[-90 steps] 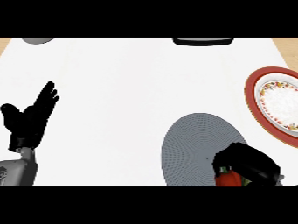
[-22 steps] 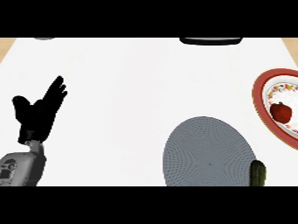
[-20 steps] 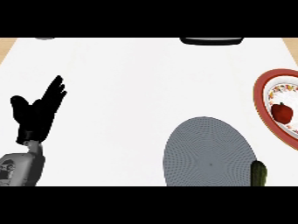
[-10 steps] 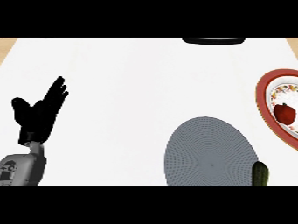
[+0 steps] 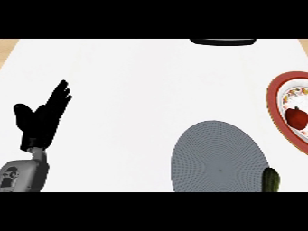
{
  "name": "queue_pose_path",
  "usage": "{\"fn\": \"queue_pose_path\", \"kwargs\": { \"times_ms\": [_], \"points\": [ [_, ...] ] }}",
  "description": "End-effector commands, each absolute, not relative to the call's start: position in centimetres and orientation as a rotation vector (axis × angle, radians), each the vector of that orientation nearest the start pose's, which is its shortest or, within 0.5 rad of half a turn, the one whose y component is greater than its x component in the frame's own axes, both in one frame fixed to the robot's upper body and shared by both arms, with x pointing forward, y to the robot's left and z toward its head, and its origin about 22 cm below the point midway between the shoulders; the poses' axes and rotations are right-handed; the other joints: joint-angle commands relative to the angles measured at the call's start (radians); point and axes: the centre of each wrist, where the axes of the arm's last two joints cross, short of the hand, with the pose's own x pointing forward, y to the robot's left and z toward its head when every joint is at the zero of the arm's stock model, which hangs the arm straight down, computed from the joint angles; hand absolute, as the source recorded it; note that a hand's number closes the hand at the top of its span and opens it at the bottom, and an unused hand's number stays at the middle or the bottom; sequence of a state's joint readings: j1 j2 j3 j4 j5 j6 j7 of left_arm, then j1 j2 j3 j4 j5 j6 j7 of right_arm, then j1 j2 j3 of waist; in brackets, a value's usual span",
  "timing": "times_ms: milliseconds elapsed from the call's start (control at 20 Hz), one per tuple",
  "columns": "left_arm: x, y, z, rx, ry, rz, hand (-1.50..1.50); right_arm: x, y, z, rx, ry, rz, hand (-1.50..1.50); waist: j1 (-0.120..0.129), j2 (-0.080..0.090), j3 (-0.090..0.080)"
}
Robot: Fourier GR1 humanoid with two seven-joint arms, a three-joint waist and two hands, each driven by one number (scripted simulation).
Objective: Pick the bell pepper from the placemat and place it in the plate
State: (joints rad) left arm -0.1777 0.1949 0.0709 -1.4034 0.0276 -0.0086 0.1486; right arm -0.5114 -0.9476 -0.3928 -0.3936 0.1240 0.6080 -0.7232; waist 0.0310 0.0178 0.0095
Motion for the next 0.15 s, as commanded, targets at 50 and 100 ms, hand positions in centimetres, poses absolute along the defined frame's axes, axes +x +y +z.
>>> {"fn": "queue_pose_path", "kwargs": {
  "times_ms": [50, 100],
  "points": [
    [28.86, 26.98, 1.31, 0.127, -1.413, -0.095, 0.00, 24.55, -58.18, 10.95, -0.120, -1.779, 0.372, -1.50, 0.001, 0.005, 0.003],
    [28.99, 27.48, 1.85, 0.137, -1.431, -0.092, 0.00, 24.57, -58.32, 11.29, -0.130, -1.763, 0.370, -1.50, 0.009, 0.004, 0.002]
  ]
}}
